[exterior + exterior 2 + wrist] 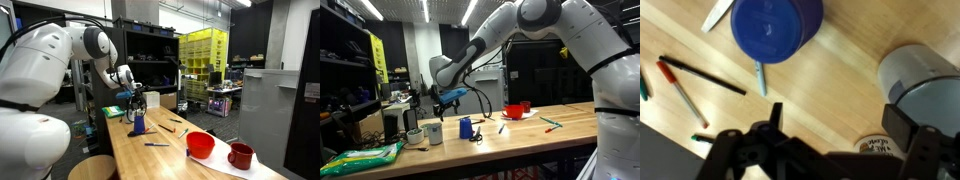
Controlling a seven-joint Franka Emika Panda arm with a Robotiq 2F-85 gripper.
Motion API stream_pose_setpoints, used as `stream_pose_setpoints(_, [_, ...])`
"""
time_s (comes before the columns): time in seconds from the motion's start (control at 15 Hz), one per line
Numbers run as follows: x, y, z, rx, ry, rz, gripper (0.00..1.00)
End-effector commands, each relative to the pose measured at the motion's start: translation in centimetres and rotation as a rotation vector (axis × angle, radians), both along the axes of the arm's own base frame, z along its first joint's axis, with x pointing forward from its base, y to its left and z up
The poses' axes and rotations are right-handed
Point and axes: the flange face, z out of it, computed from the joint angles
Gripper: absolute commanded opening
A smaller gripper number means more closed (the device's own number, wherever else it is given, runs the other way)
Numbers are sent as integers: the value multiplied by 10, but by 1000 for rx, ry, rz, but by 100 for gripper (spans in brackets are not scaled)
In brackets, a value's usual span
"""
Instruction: Turn over the cup on the table
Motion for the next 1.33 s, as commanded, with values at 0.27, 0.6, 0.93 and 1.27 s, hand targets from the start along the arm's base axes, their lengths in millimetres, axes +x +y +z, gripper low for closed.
stream_pose_setpoints(0.27, [-37,-26,-7,-30,-62,-132,100])
stream_pose_setpoints(0.6, [-35,-46,21,-61,-122,-155,100])
stream_pose_setpoints(0.93, [-46,-60,23,-24,-96,-219,100])
stream_pose_setpoints(1.27, [-60,-62,8,62,-47,-261,100])
